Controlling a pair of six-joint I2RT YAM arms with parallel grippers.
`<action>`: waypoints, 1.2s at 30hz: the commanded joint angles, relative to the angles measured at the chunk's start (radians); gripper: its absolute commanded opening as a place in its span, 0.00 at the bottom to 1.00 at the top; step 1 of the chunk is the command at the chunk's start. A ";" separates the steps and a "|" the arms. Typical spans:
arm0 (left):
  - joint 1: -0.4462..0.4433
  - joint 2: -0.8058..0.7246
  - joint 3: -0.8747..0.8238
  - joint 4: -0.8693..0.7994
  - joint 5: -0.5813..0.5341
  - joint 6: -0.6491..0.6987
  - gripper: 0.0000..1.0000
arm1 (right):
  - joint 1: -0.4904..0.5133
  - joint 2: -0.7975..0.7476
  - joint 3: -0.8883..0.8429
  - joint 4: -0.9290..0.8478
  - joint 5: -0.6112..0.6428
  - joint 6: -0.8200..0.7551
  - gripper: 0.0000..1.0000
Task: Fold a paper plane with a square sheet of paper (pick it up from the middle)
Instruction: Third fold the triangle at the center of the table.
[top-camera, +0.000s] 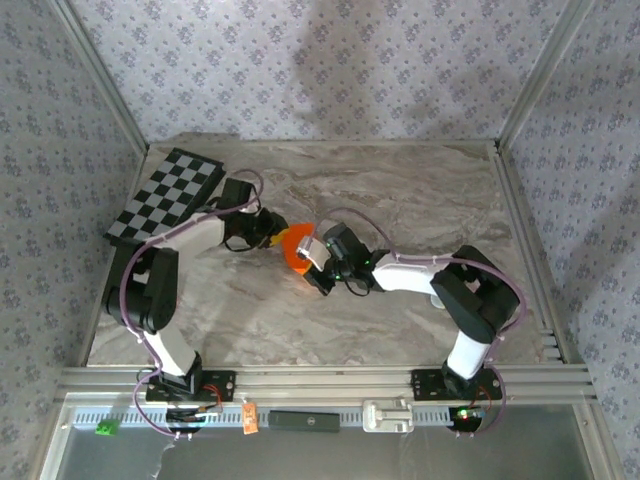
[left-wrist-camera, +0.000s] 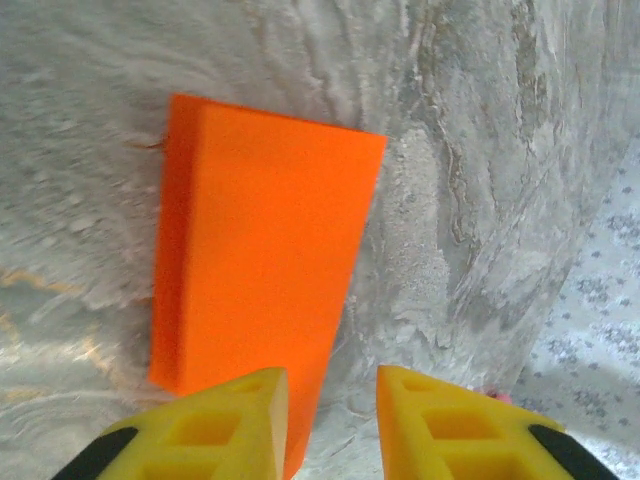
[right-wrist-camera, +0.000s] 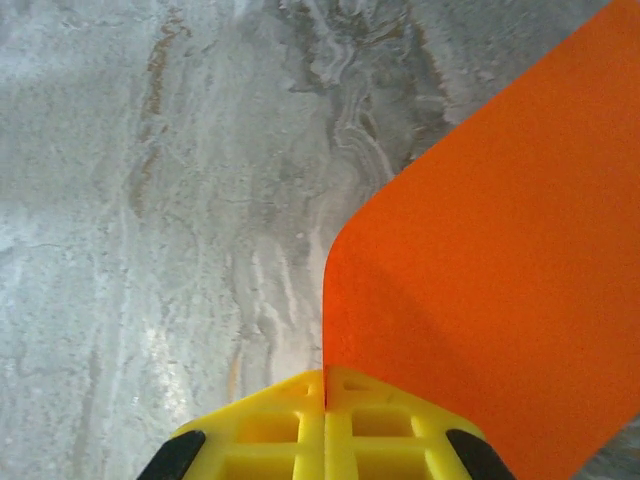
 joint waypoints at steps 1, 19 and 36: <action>-0.027 0.075 0.064 -0.018 0.038 0.047 0.25 | -0.005 0.039 0.049 -0.052 -0.106 0.075 0.03; -0.063 0.342 0.256 -0.203 0.015 0.185 0.08 | -0.059 0.113 0.126 -0.104 -0.150 0.219 0.03; -0.072 0.369 0.289 -0.246 0.025 0.233 0.06 | -0.094 0.145 0.188 -0.196 0.023 0.333 0.07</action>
